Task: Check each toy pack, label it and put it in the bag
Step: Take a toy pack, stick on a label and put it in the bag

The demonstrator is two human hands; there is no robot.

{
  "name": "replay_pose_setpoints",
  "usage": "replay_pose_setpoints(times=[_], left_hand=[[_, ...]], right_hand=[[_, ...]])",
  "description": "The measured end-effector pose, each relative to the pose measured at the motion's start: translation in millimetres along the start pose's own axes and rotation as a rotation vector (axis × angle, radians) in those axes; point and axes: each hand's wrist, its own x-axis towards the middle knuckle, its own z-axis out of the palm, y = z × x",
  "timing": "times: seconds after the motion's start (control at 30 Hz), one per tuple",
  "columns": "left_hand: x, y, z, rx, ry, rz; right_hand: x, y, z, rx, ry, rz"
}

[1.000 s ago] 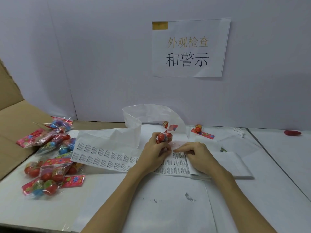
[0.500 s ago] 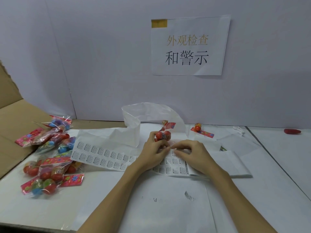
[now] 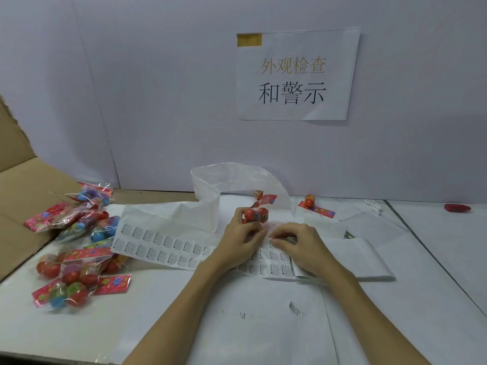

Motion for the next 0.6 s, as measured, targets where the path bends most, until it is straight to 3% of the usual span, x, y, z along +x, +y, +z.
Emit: replay_pose_setpoints(times=[0.2, 0.6], left_hand=[[-2.4, 3.3, -5.4, -0.053, -0.025, 0.005], [-2.8, 7.2, -7.1, 0.082, -0.036, 0.139]], right_hand=[[0.4, 0.5, -0.3, -0.025, -0.004, -0.016], [1.2, -0.4, 0.5, -0.161, 0.032, -0.073]])
